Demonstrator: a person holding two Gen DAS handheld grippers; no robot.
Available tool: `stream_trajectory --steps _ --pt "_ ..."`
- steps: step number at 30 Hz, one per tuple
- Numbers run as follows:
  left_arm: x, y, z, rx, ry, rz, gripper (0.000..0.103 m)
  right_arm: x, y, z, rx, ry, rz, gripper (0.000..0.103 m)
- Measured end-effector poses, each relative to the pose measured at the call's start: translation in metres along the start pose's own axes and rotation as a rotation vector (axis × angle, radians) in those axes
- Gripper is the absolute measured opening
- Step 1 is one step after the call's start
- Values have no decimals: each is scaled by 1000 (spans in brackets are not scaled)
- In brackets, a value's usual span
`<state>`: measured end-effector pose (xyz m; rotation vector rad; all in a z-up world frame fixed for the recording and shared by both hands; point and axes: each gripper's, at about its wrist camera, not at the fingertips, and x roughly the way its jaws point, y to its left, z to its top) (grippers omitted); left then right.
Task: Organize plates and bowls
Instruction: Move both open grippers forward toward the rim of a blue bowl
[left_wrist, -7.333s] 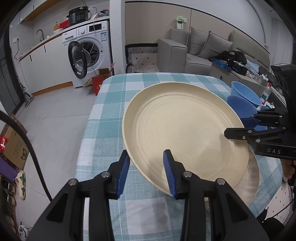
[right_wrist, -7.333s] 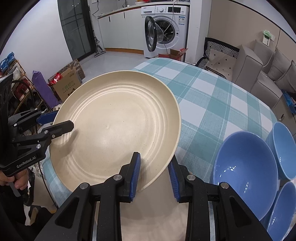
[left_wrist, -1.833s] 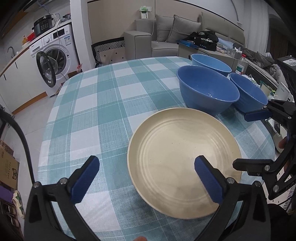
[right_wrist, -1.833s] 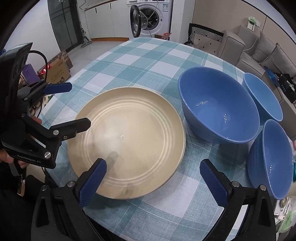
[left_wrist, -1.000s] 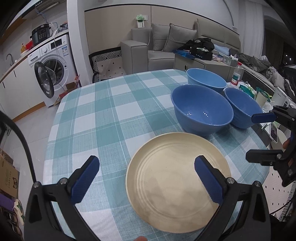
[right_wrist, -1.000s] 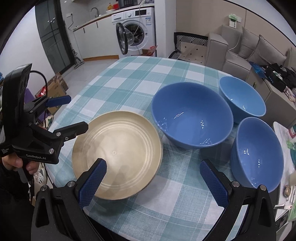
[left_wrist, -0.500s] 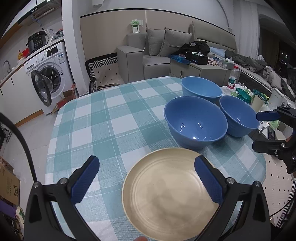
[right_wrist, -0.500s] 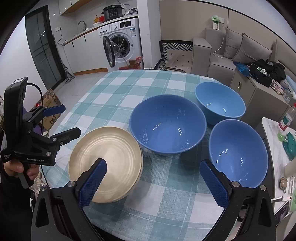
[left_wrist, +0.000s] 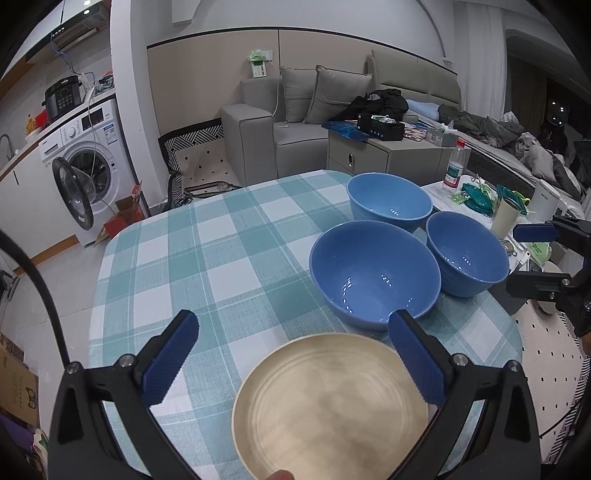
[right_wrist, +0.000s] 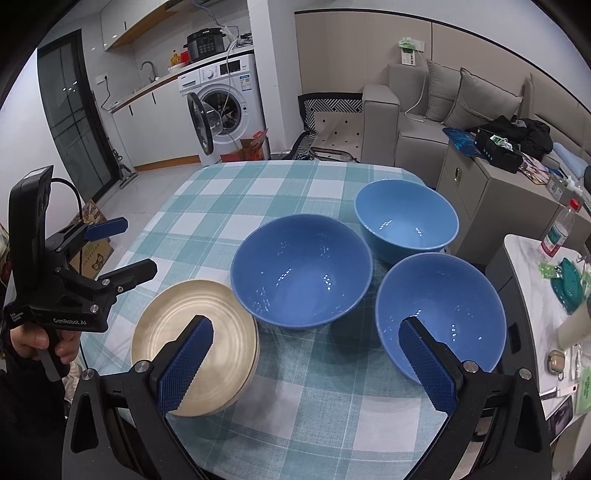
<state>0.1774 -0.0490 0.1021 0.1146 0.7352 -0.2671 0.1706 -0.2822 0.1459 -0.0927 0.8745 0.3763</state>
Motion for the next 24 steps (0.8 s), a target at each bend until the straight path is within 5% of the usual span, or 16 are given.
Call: stream_trajectory --steps 24 --pt "14 -6 49 14 -35 -32 103 -31 -43 24 69 -87 -71 102"
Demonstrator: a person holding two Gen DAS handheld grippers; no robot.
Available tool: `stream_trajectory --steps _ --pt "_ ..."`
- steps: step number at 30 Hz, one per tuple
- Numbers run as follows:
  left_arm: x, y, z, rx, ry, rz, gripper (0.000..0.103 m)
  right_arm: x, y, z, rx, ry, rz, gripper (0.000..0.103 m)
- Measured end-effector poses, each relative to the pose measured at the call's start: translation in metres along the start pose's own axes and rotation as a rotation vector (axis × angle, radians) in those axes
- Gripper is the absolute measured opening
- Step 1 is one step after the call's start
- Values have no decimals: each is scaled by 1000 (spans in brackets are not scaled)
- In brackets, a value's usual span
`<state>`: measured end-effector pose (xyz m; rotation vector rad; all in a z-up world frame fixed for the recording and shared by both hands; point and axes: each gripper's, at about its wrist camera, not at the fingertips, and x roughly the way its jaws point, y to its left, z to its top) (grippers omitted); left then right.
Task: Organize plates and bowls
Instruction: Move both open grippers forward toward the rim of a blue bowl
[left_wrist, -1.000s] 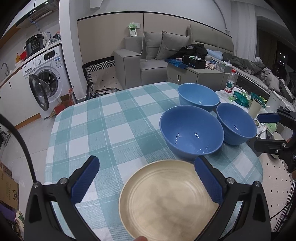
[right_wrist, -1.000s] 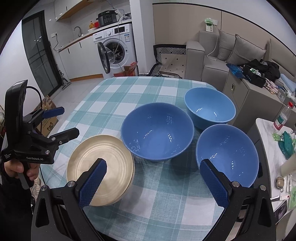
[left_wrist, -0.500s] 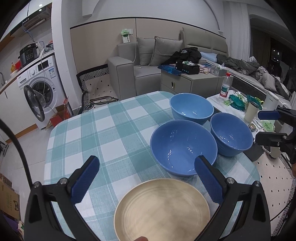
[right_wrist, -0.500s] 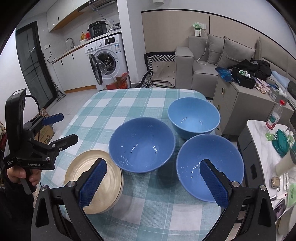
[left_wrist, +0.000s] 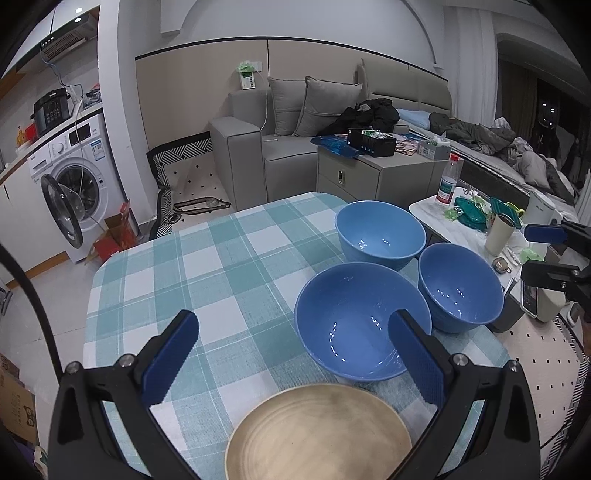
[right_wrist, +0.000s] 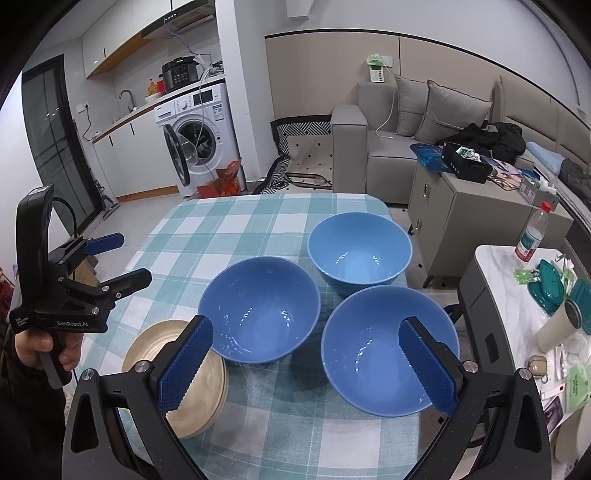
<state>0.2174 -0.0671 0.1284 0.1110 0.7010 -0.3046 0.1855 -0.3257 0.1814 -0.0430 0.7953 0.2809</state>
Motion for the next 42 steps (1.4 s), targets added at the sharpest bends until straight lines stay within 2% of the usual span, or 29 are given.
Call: stream_trajectory --steps 13,20,42 --pt "13 -1 22 0 1 -8 103 -6 -48 20 64 -45 -57 102" --pt "22 -6 39 -3 -4 -37 103 -10 -69 28 87 -50 -75 102" --pt "73 -24 79 17 46 -86 103 19 -95 49 131 -19 9 102"
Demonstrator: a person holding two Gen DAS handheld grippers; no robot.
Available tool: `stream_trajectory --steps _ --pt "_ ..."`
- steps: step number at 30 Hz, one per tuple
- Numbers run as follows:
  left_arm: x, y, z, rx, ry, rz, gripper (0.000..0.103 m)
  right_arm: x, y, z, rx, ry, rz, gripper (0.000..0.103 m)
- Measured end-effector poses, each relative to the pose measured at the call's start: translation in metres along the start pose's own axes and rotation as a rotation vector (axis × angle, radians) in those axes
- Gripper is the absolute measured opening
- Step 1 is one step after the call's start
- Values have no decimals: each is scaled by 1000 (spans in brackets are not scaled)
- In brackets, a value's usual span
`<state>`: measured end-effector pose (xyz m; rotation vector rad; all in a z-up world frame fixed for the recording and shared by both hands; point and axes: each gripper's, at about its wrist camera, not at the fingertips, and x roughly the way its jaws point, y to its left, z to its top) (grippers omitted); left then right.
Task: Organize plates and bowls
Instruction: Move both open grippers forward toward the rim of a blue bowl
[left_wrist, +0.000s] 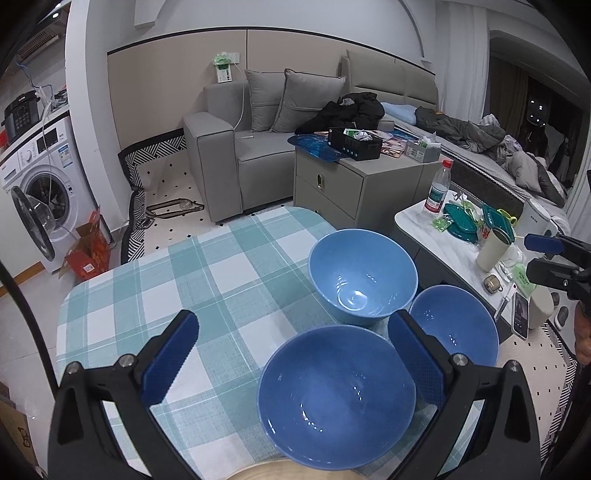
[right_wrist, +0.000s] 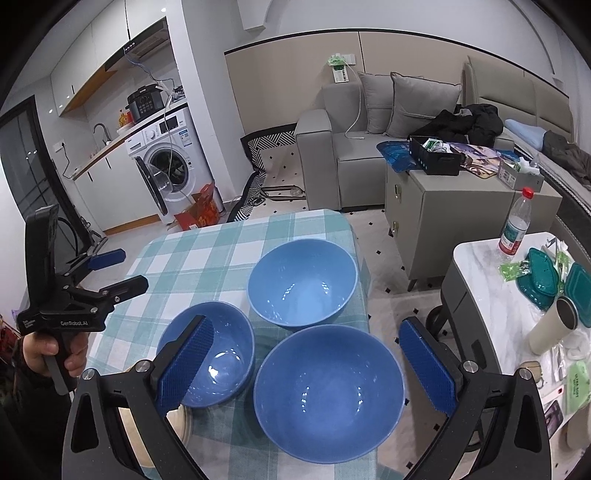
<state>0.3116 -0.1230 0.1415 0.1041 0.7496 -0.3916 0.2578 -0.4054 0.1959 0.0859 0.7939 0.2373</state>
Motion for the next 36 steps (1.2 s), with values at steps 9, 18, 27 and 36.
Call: stream_trajectory --steps 9,18,27,36 --pt "25 -3 6 3 27 -8 103 26 -8 5 31 38 40 102" --pt "51 -6 11 5 60 -25 103 58 -24 9 97 92 53 101" --pt "70 -9 16 4 74 -38 102 84 -33 10 123 129 55 94" --pt "95 -13 16 8 102 -51 102 113 -40 10 147 161 56 88"
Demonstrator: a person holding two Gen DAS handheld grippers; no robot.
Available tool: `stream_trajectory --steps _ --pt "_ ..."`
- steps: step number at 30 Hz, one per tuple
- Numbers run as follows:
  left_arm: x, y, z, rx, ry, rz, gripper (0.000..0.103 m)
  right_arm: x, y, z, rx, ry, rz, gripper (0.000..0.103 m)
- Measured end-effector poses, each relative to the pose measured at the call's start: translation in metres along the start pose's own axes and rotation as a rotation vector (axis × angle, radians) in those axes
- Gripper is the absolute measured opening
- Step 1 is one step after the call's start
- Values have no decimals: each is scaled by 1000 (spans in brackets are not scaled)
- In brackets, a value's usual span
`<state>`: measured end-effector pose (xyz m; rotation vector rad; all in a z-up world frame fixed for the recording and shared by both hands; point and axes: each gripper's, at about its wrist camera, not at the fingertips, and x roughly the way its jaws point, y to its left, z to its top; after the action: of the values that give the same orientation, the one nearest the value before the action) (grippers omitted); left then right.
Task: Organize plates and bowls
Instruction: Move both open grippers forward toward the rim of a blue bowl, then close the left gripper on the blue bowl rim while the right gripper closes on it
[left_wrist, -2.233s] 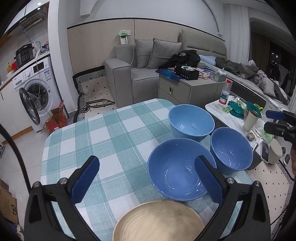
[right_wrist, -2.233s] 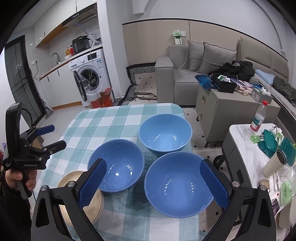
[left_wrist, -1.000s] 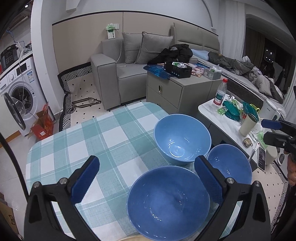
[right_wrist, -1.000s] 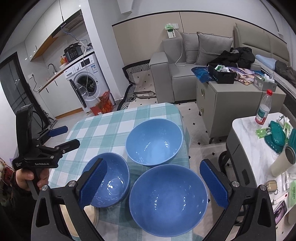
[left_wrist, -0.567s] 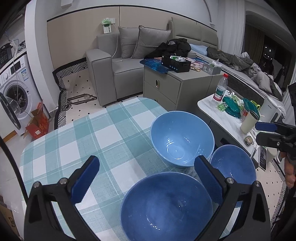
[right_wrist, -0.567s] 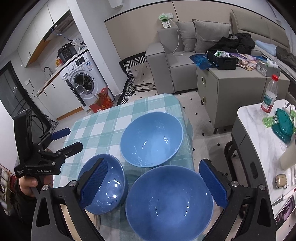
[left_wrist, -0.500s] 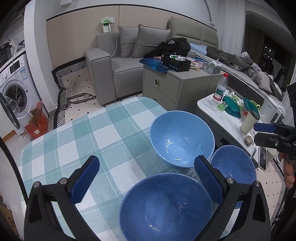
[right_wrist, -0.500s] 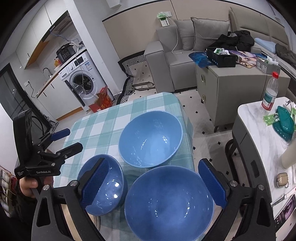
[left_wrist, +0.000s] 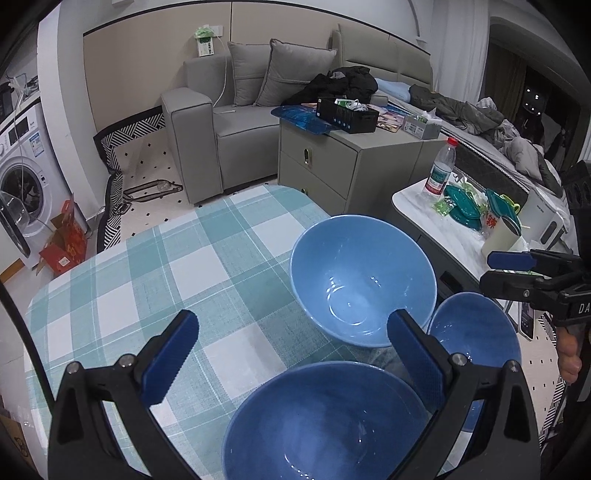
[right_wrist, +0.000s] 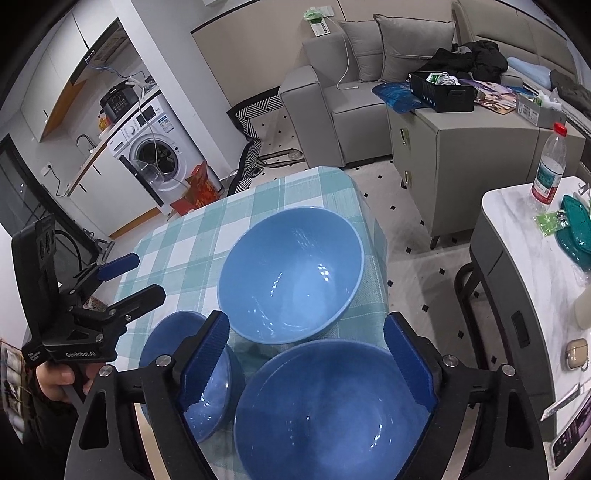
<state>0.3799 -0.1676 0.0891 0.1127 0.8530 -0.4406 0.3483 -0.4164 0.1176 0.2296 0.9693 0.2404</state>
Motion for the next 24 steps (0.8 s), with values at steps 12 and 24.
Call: stream_trajectory --steps 12,24 --pt "19 1 1 -10 20 7 102 19 -8 4 23 20 -14 86" --pt "40 -2 2 3 54 6 89 44 -10 7 28 53 -39 81"
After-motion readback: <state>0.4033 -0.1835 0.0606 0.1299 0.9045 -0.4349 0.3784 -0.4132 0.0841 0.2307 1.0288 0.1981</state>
